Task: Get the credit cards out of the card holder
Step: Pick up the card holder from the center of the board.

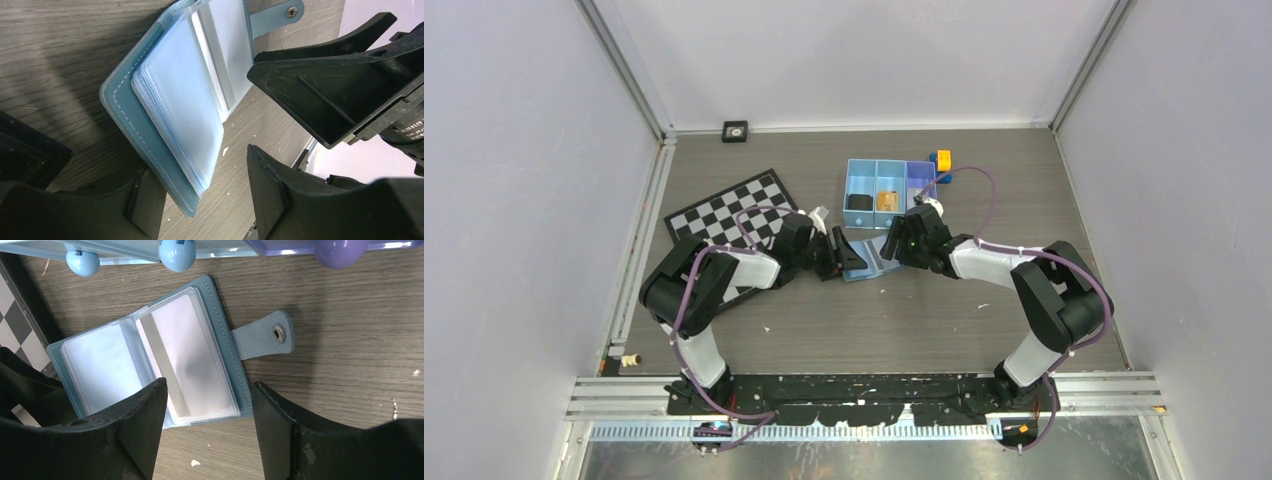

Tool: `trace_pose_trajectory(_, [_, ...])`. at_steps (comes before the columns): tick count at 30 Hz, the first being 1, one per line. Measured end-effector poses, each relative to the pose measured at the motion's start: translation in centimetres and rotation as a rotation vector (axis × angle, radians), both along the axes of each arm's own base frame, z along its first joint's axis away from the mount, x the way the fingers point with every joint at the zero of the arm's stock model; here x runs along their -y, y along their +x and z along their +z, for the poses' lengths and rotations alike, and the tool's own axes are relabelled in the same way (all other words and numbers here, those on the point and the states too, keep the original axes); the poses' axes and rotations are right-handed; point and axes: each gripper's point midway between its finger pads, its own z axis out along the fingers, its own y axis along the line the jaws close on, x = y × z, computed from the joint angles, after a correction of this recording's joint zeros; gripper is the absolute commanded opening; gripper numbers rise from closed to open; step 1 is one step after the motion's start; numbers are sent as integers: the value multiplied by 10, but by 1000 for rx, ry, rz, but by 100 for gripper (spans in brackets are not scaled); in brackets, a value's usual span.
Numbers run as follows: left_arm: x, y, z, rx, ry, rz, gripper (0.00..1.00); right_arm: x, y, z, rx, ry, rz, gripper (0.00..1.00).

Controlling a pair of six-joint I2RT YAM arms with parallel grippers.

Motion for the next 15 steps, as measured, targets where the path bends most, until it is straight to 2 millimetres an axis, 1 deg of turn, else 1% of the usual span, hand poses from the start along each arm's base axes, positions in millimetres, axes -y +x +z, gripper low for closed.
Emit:
trace_pose_trajectory(3, [0,1,-3,2,14,-2,51,-2,-1,0,-6,10,7,66])
trace_pose_trajectory(4, [0,3,-3,-1,18,0,48,-3,-2,0,-7,12,9,66])
trace_pose_trajectory(5, [0,5,-4,-1,28,4,43,-3,-2,0,-9,15,9,66])
trace_pose_trajectory(6, [0,7,-5,1,41,7,36,-4,-2,0,-11,19,11,66])
trace_pose_trajectory(8, [-3,11,-8,4,71,16,10,-5,-3,1,-14,25,12,66])
trace_pose_trajectory(9, [-5,11,-12,2,94,21,2,-5,-3,1,-15,27,10,67])
trace_pose_trajectory(10, [-7,11,-15,0,108,21,0,-5,-3,1,-16,30,9,68])
trace_pose_trajectory(13, [-9,9,-17,-6,122,20,0,-5,-5,2,-14,38,8,70])
trace_pose_trajectory(15, [-10,9,-17,-3,130,21,0,-2,-9,4,-8,41,7,72])
